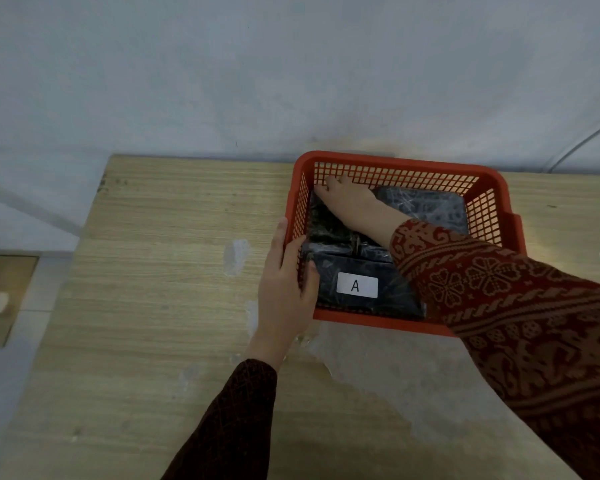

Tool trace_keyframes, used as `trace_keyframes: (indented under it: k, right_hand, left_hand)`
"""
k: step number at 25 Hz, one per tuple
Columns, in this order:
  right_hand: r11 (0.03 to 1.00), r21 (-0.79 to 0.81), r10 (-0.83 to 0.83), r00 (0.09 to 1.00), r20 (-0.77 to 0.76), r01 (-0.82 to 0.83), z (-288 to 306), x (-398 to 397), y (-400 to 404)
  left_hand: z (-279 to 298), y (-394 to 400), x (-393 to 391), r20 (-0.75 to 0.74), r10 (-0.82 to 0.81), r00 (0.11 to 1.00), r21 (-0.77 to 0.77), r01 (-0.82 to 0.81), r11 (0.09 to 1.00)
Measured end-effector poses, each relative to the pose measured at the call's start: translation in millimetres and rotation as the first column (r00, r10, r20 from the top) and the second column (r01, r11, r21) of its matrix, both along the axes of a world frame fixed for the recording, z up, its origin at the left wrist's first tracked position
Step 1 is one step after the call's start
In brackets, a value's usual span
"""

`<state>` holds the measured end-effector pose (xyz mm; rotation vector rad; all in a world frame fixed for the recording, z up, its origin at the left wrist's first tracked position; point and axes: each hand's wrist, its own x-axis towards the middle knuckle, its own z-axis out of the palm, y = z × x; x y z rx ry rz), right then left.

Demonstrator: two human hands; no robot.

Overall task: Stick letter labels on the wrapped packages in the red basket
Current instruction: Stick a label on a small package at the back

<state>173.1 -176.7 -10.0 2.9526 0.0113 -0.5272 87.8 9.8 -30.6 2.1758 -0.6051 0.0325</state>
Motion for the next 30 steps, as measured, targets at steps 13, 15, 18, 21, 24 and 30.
trace_keyframes:
  k: [13,15,18,21,24,30]
  right_hand:
    - [0.809,0.570,-0.275,0.949,0.152,0.143,18.8,-21.0,-28.4]
    - [0.611,0.748,-0.456,0.888,0.065,0.259,33.6,-28.3,-30.0]
    - [0.072,0.924,-0.557,0.783,-0.276,0.376,51.2,-48.2,-28.5]
    - [-0.287,0.885,-0.487,0.740,-0.465,0.367,62.4,-70.4,-26.7]
    - [-0.373,0.858,-0.469,0.727,-0.502,0.353,61.4,-84.5,-29.3]
    - [0.054,0.925,-0.603,0.750,-0.271,0.377,47.4,-75.1,-43.3]
  left_hand:
    - [1.9,0.3,-1.5,-0.014,-0.005,1.000,0.015,0.005,1.000]
    - [2.6,0.8,-1.5,-0.031,-0.005,0.999,0.021,0.005,1.000]
    - [4.5,1.7,-2.4,-0.045,-0.012,0.999,0.038,0.014,0.999]
    - [7.3,1.1,-3.3,-0.067,-0.001,0.998,0.054,0.004,0.999]
    - [8.9,0.5,-3.2,-0.080,0.004,0.997,0.062,0.001,0.998]
    - [10.2,0.2,-4.2,-0.067,-0.001,0.998,0.070,0.006,0.997]
